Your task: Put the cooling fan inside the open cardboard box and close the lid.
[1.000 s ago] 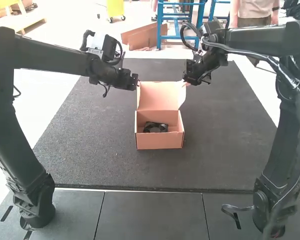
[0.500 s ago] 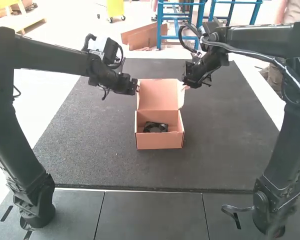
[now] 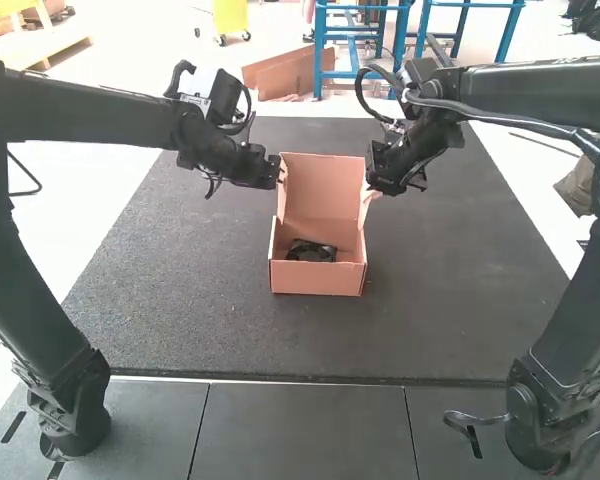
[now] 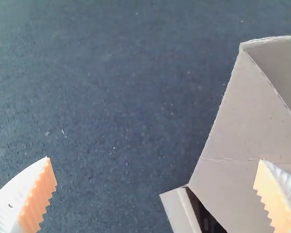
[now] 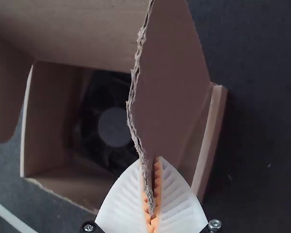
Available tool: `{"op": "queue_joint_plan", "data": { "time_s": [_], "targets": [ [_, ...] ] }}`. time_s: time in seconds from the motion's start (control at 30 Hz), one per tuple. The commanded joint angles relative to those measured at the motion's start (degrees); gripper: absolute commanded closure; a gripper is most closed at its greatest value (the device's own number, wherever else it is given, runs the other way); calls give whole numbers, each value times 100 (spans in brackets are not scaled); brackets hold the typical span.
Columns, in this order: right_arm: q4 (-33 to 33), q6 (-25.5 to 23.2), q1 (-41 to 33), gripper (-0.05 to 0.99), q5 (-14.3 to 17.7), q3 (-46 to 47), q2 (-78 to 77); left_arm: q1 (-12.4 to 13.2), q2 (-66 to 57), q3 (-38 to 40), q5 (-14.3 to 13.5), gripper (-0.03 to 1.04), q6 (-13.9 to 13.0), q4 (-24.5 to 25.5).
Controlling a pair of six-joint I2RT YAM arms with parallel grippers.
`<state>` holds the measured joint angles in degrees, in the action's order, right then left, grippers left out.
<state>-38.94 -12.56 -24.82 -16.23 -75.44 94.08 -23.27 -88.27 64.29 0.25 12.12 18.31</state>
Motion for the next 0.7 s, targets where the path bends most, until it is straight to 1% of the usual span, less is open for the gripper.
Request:
{"op": "queue_joint_plan", "data": {
  "time_s": [0.0,0.2,0.37,0.5,0.57,0.67],
  "targets": [
    [-9,-142,-172,94,67,275,-215,-46,249,-163,80,4,71,6],
    [282,-230,-199,94,190,680,-373,-46,407,-409,80,4,62,15],
    [431,-309,-243,94,190,864,-426,-46,504,-620,80,4,71,-64],
    [668,-449,-375,94,146,1058,-461,-55,592,-778,80,4,62,-81],
    [791,-537,-427,94,6,1163,-452,-46,627,-857,80,4,62,-99],
    [932,-581,-480,94,6,1304,-461,-46,671,-945,89,4,62,-117]
  ]
}}
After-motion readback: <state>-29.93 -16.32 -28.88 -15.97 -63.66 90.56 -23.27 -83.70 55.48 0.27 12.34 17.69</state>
